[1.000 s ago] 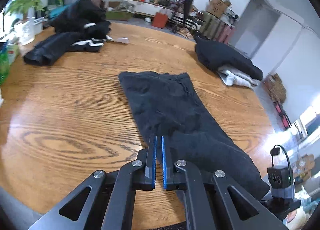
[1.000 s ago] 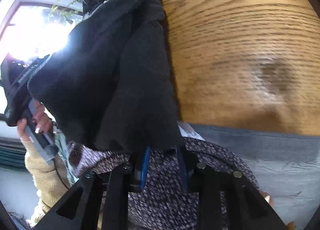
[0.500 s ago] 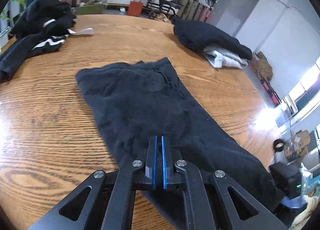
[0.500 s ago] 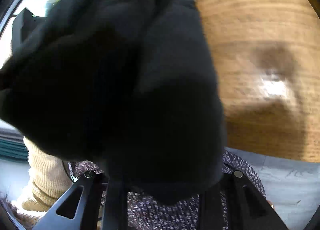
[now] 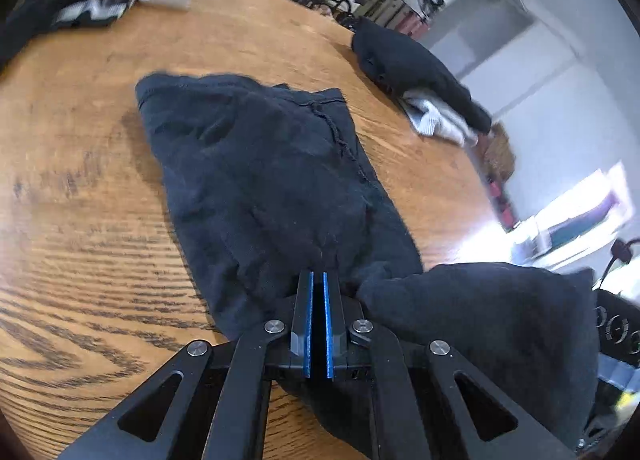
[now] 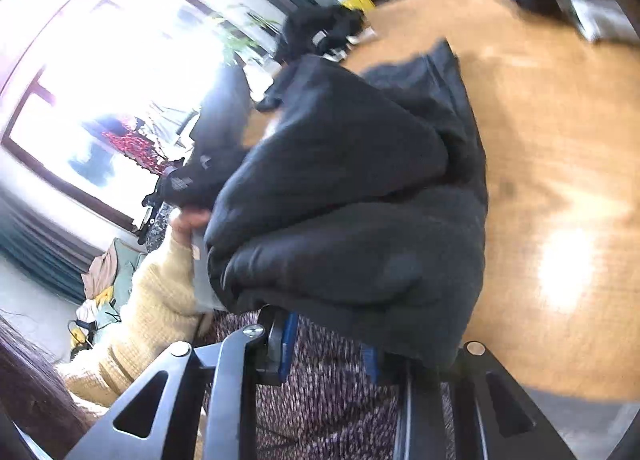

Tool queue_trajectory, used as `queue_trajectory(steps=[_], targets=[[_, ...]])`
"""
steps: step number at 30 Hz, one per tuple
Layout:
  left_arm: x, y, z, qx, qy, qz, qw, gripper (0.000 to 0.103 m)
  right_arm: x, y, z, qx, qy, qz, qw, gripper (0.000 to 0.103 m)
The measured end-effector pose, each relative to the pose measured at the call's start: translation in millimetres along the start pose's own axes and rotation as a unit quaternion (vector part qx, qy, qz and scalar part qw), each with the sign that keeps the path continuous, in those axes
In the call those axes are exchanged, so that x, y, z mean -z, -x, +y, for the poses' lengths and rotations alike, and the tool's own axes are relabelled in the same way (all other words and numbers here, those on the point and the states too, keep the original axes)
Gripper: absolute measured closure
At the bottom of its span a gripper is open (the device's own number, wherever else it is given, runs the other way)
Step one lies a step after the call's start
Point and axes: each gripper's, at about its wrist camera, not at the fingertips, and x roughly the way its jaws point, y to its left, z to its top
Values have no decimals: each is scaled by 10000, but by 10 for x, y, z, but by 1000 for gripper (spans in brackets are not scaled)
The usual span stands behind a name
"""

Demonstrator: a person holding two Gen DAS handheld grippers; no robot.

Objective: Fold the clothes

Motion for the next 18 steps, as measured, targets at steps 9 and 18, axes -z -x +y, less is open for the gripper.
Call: queue_trajectory(steps=[9,18], targets=[[-38,541,278,1032,792,-990,9866,98,-597,-249,135,-49,802,-352,9961,69],[-56,821,78,742,422,-1429,9860,98,-1247,-589,-68,141,938,-429,9946,66]])
